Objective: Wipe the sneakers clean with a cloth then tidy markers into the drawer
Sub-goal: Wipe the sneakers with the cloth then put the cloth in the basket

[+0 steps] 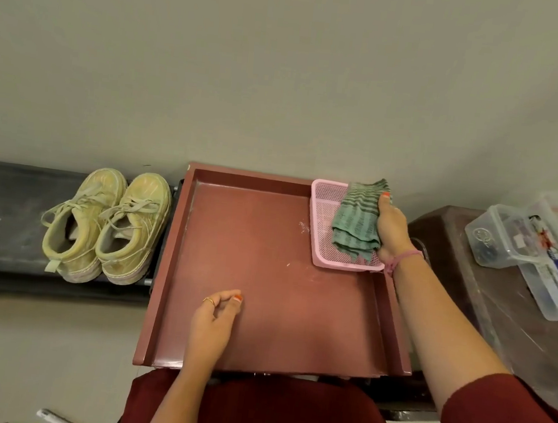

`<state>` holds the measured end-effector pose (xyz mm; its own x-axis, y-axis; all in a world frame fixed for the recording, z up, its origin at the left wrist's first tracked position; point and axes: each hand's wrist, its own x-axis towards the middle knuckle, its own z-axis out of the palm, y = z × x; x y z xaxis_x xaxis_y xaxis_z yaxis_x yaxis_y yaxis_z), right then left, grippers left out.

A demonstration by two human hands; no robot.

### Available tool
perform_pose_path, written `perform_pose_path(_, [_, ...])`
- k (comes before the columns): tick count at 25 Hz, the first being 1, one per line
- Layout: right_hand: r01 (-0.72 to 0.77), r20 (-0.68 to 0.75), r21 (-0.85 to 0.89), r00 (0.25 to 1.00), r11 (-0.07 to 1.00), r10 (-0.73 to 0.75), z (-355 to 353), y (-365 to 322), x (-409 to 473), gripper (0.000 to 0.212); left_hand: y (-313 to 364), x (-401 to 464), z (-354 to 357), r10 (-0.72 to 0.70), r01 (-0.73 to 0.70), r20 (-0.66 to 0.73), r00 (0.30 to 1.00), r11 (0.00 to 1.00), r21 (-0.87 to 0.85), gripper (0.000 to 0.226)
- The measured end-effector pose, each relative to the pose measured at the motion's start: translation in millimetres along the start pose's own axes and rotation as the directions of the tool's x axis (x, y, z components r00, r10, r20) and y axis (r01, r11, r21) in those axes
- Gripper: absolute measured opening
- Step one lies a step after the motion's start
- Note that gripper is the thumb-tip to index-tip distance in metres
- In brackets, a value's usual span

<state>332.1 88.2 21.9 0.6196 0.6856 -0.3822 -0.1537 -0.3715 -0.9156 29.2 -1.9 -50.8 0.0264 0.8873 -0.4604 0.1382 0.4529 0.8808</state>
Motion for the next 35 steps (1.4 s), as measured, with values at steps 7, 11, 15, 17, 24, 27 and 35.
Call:
perform_pose_path(7, [-0.188,0.31,0.464,0.95,0.866,0.041,-23.0,-20.6,-112.3,0.039,28.2,-57.1,-5.1,0.001,0.008,0.047,0.999,0.98,-0.201,0.013])
perform_pose_path(11, [-0.232,0.45,0.466,0.893,0.854,-0.003,-24.3,-14.7,-181.3,0.036,60.8,-94.7,0.6,0.047,0.002,0.148,0.988,0.95,-0.312,0.019])
perform_pose_path(15, [-0.283,0.489,0.411,0.871,0.866,0.052,-17.3,2.9,-239.6,0.032,90.4,-123.7,-1.9,0.098,0.002,0.246,0.964,0.926,-0.378,0.028])
perform_pose_path(17, [-0.229,0.483,0.367,0.875,0.902,0.026,-11.6,13.5,-263.5,0.032,98.7,-135.9,-7.0,0.089,0.065,0.337,0.937,0.906,-0.419,0.037])
perform_pose_path(24, [-0.032,0.459,0.136,0.888,0.99,-0.034,-9.5,46.4,-294.8,0.032,84.8,-161.7,-9.7,0.06,0.119,0.302,0.951,0.832,-0.542,0.037])
perform_pose_path(27, [0.094,0.425,0.14,0.893,0.986,-0.145,-19.2,37.1,-290.2,0.034,84.1,-163.7,-12.3,0.154,0.067,0.327,0.932,0.817,-0.573,0.043])
perform_pose_path(35, [0.237,0.302,0.263,0.9,0.935,-0.313,-13.1,13.6,-304.6,0.028,95.8,-171.9,-18.3,0.18,0.068,0.38,0.907,0.83,-0.554,0.038])
